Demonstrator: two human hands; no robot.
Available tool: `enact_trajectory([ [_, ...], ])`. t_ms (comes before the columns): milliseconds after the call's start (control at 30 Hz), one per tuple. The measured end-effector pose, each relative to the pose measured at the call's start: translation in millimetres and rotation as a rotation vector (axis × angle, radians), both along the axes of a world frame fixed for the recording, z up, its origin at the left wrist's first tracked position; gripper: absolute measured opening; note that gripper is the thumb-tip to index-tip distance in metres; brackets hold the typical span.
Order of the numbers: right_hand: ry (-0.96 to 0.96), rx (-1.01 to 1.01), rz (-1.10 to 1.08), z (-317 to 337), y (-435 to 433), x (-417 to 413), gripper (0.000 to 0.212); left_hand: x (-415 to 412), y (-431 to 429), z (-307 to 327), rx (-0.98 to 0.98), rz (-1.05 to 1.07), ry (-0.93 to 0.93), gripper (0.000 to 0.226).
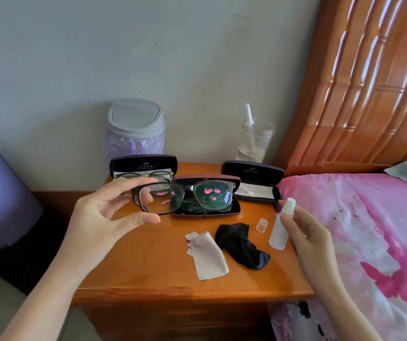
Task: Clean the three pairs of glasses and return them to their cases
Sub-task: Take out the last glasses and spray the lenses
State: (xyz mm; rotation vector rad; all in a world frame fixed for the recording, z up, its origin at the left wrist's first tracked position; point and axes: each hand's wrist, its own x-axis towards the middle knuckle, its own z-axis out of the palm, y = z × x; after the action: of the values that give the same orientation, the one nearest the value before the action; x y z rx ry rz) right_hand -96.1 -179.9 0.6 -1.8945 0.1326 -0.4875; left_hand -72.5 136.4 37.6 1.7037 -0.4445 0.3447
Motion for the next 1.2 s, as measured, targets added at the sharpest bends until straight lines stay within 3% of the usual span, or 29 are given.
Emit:
enact_trajectory([
  [133, 0.11, 0.64, 0.387, 23.3, 19.4, -7.3, 0.034, -0.7, -1.1, 1.1, 0.002, 0.0, 0.003, 0.057],
  [233, 0.213, 0.906, 0.591, 33.9, 36.0, -11.6, 0.037, -0.6, -1.6, 1.0, -0.003, -0.004, -0.005, 0.057],
  [400, 0.193, 1.117, 0.85, 39.0, 48.4, -16.0, 0.037, 1.1, 0.6, -1.2, 0.004, -0.006, -0.01, 0.057],
  [533, 0.148, 1.144, 0.899, 39.4, 51.2, -17.8, 0.058, 0.5, 0.0, -1.7, 0.026, 0.002, -0.017, 0.055],
  [700, 0.11, 1.233, 0.97, 37.3, 55.8, -19.2, 0.048, -1.5, -1.9, -0.1, 0.041, 0.011, -0.033, 0.05],
  [867, 0.089, 1.033, 0.865, 36.3, 61.0, -24.8, 0.044, -1.9, -3.6, 0.6, 0.049, 0.008, -0.062, 0.048],
  [1133, -0.077, 0.103, 0.424, 47.7, 73.2, -29.6, 0.056, -4.0, -4.8, 1.8, 0.081, 0.031, -0.067, 0.05],
  [1200, -0.115, -0.053, 0.346, 46.5, 77.6, -29.3, 0.057, -4.3, -5.8, 2.3, 0.084, 0.035, -0.075, 0.05],
])
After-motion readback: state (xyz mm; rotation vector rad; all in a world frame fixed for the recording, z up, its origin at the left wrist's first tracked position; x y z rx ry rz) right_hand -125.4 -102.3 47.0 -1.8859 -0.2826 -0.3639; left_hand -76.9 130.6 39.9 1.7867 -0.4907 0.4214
